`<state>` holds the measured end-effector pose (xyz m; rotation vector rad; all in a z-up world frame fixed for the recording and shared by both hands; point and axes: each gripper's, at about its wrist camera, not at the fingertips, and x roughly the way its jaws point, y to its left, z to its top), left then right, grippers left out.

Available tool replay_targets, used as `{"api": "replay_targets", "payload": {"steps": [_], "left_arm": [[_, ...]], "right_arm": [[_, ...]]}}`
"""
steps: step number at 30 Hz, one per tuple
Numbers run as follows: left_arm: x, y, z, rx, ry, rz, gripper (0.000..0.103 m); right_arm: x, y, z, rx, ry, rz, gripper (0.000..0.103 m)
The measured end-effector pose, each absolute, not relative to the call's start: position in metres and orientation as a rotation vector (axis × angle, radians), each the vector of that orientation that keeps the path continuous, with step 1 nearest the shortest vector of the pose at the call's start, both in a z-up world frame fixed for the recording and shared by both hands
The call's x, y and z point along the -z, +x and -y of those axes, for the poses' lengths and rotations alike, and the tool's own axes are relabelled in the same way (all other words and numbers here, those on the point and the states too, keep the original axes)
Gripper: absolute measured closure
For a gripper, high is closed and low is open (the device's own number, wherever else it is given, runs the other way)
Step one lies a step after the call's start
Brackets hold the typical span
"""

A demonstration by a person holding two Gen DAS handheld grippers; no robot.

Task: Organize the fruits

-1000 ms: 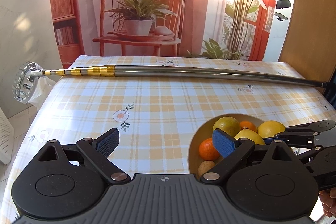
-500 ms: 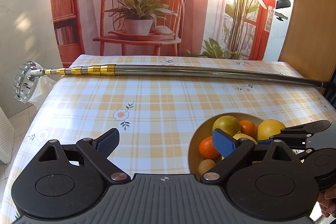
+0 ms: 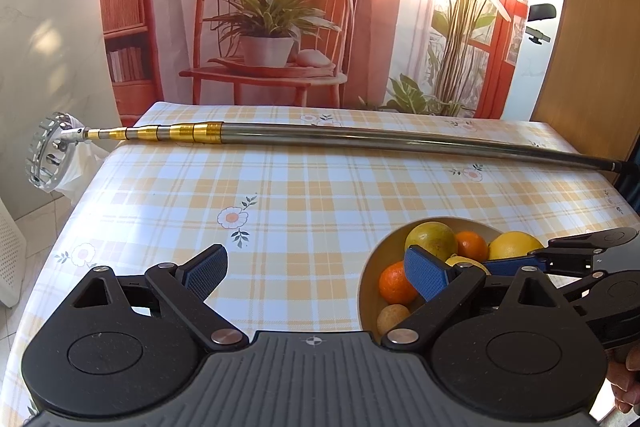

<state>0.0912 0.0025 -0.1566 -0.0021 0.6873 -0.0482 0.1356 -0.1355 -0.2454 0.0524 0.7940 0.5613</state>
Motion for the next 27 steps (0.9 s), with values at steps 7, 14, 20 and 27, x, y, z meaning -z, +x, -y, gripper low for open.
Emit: {"api": "replay_targets", "payload": {"steps": [7, 14, 20, 27], "left_arm": [[0.153, 0.09, -0.005, 0.05, -0.017, -0.683, 0.006], [0.138, 0.09, -0.008, 0.045, -0.025, -0.648, 0.006], [0.107, 0.087, -0.005, 0.038, 0.013, -0.557, 0.006], [0.057, 0.085, 0.002, 0.024, 0.018, -0.456, 0.005]], "right_arm": [[0.222, 0.133, 0.153, -0.531, 0.096, -0.724, 0.012], [0.188, 0.127, 0.168, -0.474, 0.092, -0.619, 0.0], [0.151, 0.12, 0.181, -0.42, 0.089, -0.516, 0.0], [0.105, 0.111, 0.198, -0.365, 0.1, -0.396, 0.0]]}}
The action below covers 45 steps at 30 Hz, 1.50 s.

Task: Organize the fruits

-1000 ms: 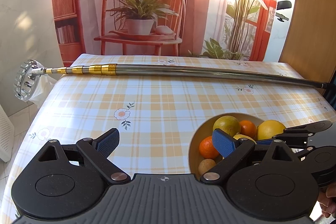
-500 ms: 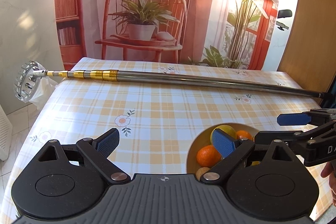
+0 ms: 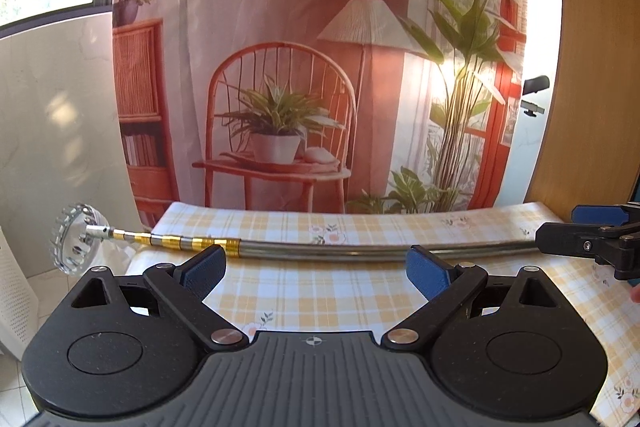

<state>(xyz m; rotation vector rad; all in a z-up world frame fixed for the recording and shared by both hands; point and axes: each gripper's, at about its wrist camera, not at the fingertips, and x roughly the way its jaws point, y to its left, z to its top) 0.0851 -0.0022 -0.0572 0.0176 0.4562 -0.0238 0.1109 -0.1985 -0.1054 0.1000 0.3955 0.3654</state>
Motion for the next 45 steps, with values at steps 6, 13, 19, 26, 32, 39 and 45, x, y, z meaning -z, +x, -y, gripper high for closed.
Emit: {"api": "replay_targets", "payload": {"steps": [6, 13, 19, 26, 32, 39, 45], "left_arm": [[0.019, 0.078, 0.012, 0.023, 0.031, -0.35, 0.002], [-0.005, 0.069, 0.028, 0.023, 0.055, -0.285, 0.0], [-0.008, 0.067, 0.033, 0.018, 0.068, -0.288, 0.0], [-0.01, 0.063, 0.034, 0.006, 0.095, -0.27, 0.0], [-0.011, 0.06, 0.034, 0.004, 0.1, -0.269, 0.0], [-0.012, 0.059, 0.032, 0.002, 0.1, -0.266, 0.0], [-0.012, 0.06, 0.033, 0.001, 0.108, -0.271, 0.0]], "right_arm": [[0.073, 0.099, 0.208, -0.309, 0.096, -0.304, 0.0], [0.057, 0.09, 0.212, -0.279, 0.102, -0.267, 0.0], [0.056, 0.085, 0.215, -0.264, 0.114, -0.271, 0.0], [0.056, 0.083, 0.216, -0.25, 0.118, -0.266, 0.0], [0.055, 0.082, 0.217, -0.242, 0.125, -0.268, 0.0], [0.055, 0.081, 0.218, -0.239, 0.124, -0.268, 0.0], [0.055, 0.081, 0.218, -0.239, 0.124, -0.269, 0.0]]}}
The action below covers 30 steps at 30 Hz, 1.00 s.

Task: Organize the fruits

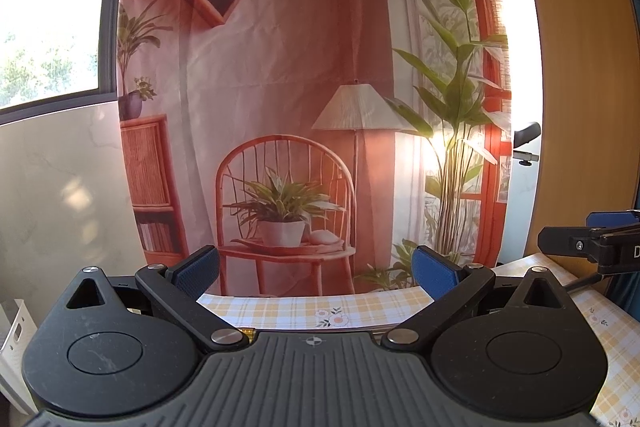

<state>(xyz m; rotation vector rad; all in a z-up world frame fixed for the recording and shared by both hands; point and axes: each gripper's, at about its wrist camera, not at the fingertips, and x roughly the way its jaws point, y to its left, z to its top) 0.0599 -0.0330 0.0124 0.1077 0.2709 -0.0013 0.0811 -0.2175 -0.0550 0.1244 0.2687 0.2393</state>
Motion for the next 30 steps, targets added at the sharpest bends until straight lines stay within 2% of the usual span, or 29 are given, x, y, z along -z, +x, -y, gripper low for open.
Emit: {"api": "replay_targets", "payload": {"steps": [30], "left_arm": [[-0.0151, 0.0546, 0.033, -0.001, 0.124, -0.251, 0.0]], "right_arm": [[0.06, 0.0837, 0.2199, -0.228, 0.143, -0.289, 0.0]]}}
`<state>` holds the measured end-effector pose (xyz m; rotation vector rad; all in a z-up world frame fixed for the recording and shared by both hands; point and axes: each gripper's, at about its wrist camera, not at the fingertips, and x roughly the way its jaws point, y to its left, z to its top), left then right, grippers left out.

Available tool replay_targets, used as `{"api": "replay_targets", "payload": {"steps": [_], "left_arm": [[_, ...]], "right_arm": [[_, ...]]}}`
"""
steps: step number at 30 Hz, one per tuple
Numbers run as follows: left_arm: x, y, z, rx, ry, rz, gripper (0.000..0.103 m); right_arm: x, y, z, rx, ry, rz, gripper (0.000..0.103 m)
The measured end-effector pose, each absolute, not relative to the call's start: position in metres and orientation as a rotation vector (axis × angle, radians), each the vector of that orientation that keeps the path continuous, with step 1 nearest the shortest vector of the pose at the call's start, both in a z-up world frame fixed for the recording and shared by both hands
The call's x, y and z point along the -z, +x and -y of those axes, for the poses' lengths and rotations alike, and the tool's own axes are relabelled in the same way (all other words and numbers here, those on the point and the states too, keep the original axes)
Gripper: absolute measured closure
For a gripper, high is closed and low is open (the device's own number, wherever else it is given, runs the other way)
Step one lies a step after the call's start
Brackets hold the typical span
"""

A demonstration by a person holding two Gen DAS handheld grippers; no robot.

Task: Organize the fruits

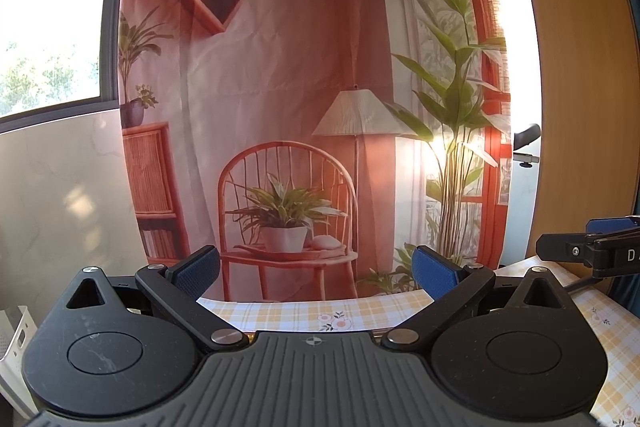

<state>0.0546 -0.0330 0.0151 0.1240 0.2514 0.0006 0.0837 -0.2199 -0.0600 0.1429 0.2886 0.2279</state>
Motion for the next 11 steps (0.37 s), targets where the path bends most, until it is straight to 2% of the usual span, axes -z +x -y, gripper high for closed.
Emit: {"api": "replay_targets", "payload": {"steps": [11], "left_arm": [[-0.0142, 0.054, 0.0317, 0.01, 0.118, -0.241, 0.0]], "right_arm": [[0.0626, 0.0849, 0.2215, -0.23, 0.143, -0.298, 0.0]]}}
